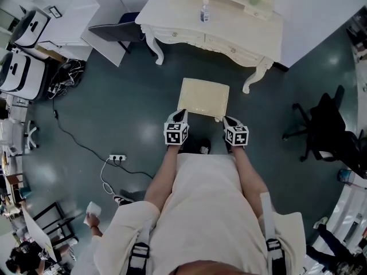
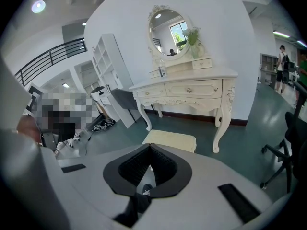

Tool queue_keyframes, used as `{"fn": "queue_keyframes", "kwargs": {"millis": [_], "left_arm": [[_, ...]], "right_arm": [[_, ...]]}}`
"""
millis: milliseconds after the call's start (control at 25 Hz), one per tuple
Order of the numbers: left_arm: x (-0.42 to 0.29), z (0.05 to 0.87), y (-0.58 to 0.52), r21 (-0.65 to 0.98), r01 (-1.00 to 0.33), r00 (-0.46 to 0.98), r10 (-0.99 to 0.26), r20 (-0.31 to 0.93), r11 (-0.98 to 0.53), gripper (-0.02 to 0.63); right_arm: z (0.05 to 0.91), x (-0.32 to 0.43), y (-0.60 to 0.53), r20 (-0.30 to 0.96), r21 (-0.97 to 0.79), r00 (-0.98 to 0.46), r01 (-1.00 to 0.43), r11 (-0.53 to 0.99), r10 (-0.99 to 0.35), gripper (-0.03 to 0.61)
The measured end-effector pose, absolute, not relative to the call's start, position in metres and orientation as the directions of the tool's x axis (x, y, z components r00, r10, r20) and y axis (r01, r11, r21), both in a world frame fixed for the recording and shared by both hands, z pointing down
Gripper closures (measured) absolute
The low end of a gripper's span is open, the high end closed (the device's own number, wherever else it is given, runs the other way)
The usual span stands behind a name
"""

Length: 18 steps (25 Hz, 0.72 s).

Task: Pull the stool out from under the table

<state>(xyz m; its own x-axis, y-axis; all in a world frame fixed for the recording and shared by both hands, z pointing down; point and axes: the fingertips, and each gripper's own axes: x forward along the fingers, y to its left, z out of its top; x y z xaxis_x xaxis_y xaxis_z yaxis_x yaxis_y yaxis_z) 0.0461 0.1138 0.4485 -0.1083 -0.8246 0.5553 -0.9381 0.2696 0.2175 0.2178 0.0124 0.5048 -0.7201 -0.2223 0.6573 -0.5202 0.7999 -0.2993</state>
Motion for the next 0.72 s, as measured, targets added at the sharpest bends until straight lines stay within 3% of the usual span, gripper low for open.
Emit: {"fn": "queue_keyframes", "kwargs": {"millis": [720], "left_arm": [[0.052,0.451,0.117,0.218,-0.939,-0.105,-0.825,0.556,0.266,0.598]], "right_arm": [[0.511,0.230,0.010,0.663,-0.307,-0.711,-0.543,0.782,-0.234,0.534]]}}
